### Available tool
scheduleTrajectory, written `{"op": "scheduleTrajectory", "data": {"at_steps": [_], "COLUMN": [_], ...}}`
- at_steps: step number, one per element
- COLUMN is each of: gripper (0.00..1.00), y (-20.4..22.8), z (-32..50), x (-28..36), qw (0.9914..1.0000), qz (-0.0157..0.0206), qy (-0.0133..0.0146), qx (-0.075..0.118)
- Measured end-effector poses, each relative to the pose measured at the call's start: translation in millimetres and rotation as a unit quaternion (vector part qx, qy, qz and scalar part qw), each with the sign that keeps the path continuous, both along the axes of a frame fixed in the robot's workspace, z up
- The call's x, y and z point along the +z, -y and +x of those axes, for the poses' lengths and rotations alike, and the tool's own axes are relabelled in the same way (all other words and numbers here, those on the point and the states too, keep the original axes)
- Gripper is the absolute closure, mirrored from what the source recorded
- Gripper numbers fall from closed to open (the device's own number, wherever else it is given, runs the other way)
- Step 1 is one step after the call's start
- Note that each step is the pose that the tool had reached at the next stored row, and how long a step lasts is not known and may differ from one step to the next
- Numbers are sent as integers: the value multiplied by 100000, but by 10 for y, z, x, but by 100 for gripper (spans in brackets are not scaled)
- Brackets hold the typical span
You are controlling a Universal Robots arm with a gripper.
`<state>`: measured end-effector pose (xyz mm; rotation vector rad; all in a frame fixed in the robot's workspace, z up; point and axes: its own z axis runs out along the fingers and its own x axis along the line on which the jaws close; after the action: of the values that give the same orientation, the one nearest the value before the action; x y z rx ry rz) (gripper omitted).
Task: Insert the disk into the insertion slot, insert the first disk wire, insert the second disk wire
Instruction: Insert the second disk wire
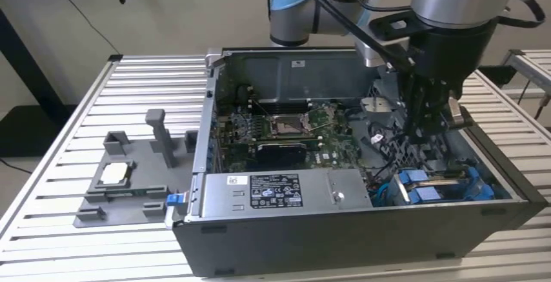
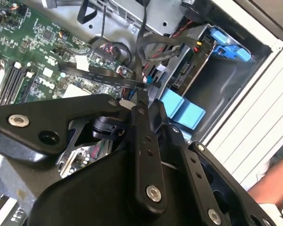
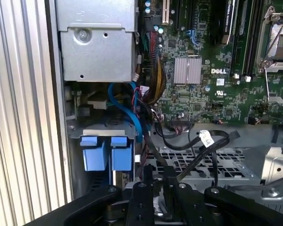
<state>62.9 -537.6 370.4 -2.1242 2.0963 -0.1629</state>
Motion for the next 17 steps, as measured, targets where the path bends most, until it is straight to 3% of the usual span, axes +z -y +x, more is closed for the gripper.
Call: {"op": "scheduleTrajectory", "data": {"at_steps": [5,11,17], "gripper": [76,76,76], "y": [10,61,61], "z": [-9,-15,-15], "x": [-1,-1,-29], "qw": [99986,99982,99981], "qz": [-115,-133,-246], "qy": [209,461,636], "qx": [1647,1843,1849]}}
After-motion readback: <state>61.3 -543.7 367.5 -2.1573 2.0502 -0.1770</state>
